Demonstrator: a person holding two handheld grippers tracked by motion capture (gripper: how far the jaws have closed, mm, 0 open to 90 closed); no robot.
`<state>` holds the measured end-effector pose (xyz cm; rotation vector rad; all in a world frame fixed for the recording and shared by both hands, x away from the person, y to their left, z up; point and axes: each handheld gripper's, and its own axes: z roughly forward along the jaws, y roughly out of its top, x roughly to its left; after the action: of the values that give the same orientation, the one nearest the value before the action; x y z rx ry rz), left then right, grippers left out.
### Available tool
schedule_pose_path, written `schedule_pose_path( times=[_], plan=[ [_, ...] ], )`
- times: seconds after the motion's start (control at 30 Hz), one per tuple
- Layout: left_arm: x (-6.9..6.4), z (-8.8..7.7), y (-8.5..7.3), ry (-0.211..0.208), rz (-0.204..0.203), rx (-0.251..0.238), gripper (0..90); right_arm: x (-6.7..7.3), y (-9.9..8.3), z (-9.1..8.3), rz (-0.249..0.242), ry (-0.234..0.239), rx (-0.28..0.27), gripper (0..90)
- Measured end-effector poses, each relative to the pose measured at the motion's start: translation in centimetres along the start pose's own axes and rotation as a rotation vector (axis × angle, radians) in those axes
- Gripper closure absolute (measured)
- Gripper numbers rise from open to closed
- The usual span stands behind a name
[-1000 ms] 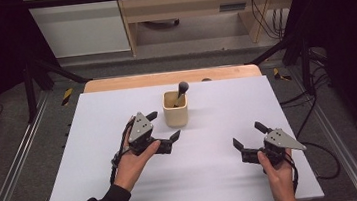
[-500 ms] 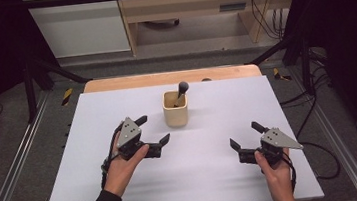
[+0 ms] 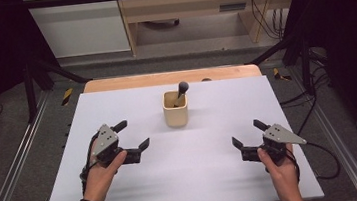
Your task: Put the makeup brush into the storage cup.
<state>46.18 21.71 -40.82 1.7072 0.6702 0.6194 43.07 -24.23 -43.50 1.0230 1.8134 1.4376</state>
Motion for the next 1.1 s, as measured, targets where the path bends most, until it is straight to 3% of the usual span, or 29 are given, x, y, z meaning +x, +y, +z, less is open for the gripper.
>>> schedule_pose_path(
  times=[0.37, 0.6, 1.1],
  plan=[
    [2.7, -3.8, -2.0, 0.065, -0.035, -0.024, 2.2, -0.5, 0.0, -0.9, -0.011, -0.012, -0.002, 3.0],
    [3.7, -5.4, -3.1, 0.089, -0.052, -0.049, 2.3, -1.1, -0.7, -1.8, -0.017, -0.025, 0.0, 2.9],
    [4.4, -7.1, -4.7, 0.106, -0.06, -0.084, 2.4, -2.3, -2.2, -3.2, 0.011, -0.044, -0.025, 2.9]
  ],
)
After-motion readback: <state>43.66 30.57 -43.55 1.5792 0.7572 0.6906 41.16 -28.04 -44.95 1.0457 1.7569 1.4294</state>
